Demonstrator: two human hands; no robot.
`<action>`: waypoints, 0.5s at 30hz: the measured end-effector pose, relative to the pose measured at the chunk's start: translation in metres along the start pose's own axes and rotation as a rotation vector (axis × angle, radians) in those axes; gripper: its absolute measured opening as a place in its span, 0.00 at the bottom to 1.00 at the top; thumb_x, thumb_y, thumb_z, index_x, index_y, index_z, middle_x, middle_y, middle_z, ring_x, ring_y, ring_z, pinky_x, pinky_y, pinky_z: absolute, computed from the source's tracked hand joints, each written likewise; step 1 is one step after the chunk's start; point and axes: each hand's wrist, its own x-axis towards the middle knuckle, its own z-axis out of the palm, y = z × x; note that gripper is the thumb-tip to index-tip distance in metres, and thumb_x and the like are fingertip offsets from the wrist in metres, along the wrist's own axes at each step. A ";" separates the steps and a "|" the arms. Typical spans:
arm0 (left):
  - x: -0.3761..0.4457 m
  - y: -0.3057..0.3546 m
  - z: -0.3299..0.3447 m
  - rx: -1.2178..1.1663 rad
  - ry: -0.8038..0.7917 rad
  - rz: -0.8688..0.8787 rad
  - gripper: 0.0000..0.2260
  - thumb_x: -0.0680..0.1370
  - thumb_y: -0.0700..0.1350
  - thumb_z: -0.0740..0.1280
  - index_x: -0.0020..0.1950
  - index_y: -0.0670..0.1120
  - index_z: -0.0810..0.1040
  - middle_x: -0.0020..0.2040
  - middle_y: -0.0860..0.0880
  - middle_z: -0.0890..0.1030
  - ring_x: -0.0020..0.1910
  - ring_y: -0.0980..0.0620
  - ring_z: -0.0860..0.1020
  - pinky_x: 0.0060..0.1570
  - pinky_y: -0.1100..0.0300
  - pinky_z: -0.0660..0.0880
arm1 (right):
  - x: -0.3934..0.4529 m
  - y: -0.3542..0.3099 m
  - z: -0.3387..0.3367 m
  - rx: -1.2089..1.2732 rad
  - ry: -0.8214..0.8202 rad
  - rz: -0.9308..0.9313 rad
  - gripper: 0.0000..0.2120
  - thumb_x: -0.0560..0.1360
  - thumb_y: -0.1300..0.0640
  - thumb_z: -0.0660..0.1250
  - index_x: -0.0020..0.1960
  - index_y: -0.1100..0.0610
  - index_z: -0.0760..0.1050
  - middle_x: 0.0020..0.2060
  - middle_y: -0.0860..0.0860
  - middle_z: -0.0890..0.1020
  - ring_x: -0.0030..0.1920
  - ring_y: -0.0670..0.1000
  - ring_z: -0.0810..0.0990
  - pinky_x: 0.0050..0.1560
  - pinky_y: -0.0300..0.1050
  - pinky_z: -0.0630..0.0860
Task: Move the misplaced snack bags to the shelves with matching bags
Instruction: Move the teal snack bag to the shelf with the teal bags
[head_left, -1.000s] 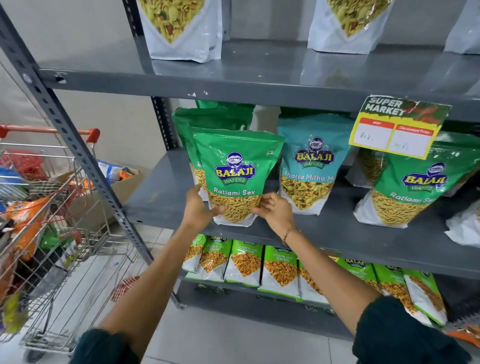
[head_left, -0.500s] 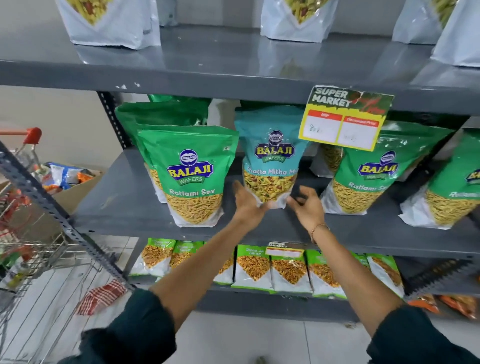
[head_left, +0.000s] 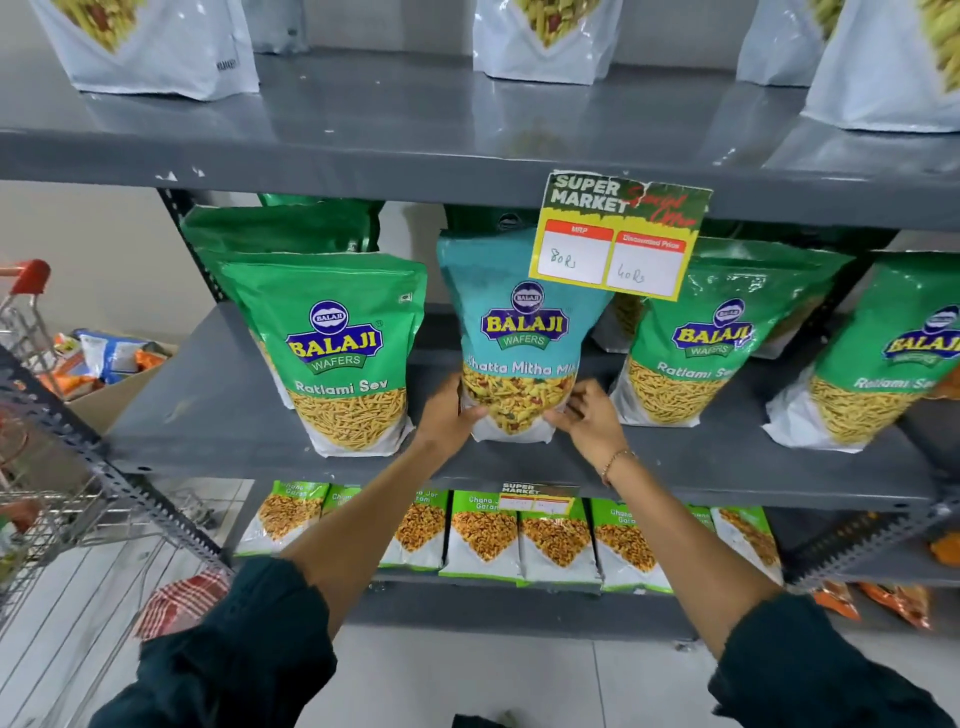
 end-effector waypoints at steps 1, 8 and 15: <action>-0.007 0.000 0.001 -0.003 0.002 0.007 0.23 0.74 0.43 0.68 0.67 0.42 0.66 0.64 0.43 0.77 0.62 0.44 0.74 0.53 0.60 0.66 | -0.010 0.002 -0.003 0.006 0.006 -0.001 0.18 0.66 0.66 0.72 0.49 0.60 0.65 0.51 0.57 0.77 0.53 0.54 0.77 0.56 0.46 0.74; -0.075 0.006 0.003 0.028 -0.047 0.124 0.18 0.72 0.42 0.71 0.57 0.39 0.69 0.37 0.51 0.73 0.40 0.51 0.71 0.35 0.60 0.64 | -0.095 0.004 -0.023 0.038 0.090 -0.026 0.18 0.63 0.65 0.75 0.43 0.55 0.67 0.44 0.55 0.79 0.46 0.53 0.79 0.53 0.47 0.77; -0.140 0.029 -0.023 0.048 -0.060 0.289 0.17 0.69 0.44 0.74 0.49 0.46 0.68 0.30 0.51 0.62 0.31 0.54 0.61 0.30 0.64 0.62 | -0.176 -0.026 -0.031 0.094 0.142 -0.098 0.19 0.62 0.67 0.75 0.42 0.56 0.67 0.41 0.52 0.79 0.45 0.50 0.79 0.53 0.47 0.77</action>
